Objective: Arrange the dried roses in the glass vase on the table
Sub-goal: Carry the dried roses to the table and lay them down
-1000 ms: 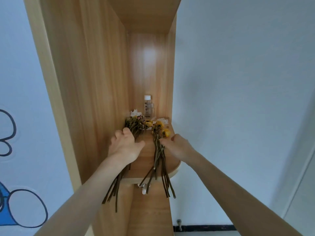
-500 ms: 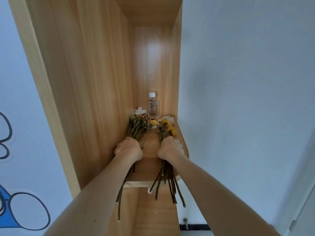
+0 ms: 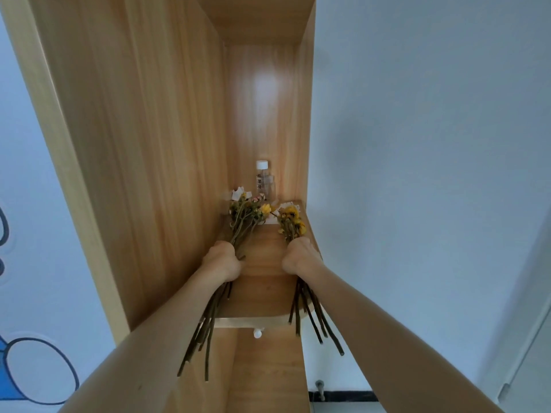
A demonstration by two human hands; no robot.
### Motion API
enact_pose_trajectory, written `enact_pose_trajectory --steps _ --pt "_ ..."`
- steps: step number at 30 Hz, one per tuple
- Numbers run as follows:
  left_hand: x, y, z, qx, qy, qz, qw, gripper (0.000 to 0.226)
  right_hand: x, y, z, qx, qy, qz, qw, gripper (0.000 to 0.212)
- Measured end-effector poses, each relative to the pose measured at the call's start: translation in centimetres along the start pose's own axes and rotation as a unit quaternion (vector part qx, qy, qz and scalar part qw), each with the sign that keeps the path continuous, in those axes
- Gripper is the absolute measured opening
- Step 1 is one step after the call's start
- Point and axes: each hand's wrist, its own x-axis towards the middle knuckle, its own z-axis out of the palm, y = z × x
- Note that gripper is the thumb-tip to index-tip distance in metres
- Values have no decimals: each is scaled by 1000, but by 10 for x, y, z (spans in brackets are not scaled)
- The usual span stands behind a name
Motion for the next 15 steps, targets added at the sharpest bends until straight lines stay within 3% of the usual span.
enact_pose_trajectory --steps 3,8,11,15 --pt "-8 0 -5 -114 -7 29 993 34 -2 10 -9 26 6 -8 1000 53" --pt "-32 4 -11 -329 -11 21 944 13 -13 30 -28 112 7 3 994 48" --pt "-51 4 -13 -379 -11 20 925 13 -32 46 -40 181 6 -32 983 22" --pt "-82 -12 -10 -383 -15 50 922 9 -75 73 -52 276 6 -71 959 5"
